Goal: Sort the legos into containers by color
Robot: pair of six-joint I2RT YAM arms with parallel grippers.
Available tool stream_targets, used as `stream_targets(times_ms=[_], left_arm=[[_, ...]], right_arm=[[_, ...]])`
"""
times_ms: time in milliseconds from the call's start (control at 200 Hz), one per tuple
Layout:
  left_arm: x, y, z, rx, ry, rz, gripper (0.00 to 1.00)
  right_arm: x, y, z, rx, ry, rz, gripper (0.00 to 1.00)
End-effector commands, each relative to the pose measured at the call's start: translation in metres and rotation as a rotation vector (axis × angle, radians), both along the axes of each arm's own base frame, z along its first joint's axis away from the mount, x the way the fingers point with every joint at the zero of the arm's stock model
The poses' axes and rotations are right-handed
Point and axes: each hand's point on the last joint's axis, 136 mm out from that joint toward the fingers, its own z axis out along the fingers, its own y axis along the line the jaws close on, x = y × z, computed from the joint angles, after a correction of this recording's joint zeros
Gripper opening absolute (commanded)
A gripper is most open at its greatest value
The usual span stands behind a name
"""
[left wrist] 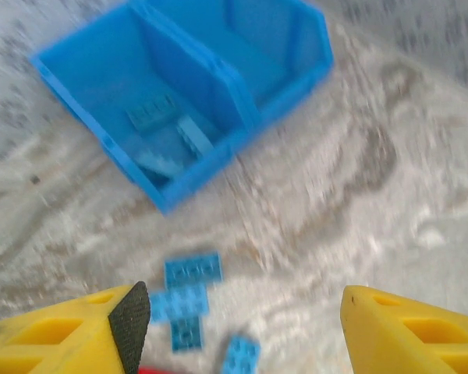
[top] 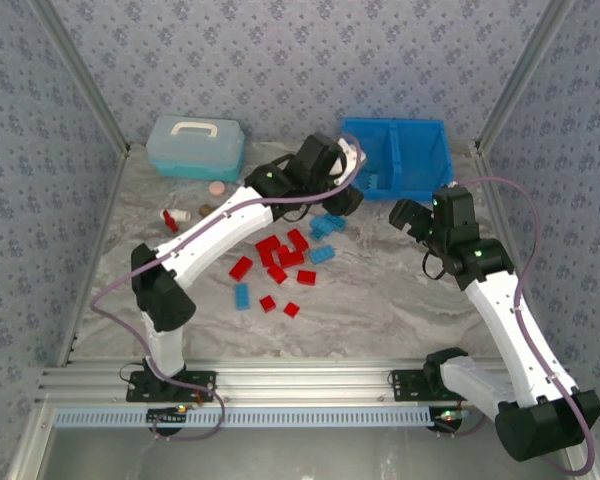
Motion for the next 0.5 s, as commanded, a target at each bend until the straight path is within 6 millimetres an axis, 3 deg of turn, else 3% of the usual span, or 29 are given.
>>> stream_targets(times_ms=[0,195,495], left_arm=[[-0.032,0.023,-0.073,0.220,0.182,-0.103,0.68],[-0.031,0.034,-0.132,0.281,0.280,-0.076,0.72],[-0.016,0.036,-0.192,0.369,0.385,-0.085,0.79]], right_arm=[[0.001,-0.001,-0.003,0.006,0.002,-0.007,1.00],[-0.001,-0.001,-0.002,0.002,0.005,0.001,1.00],[0.001,-0.001,-0.001,-0.001,0.009,-0.003,1.00]])
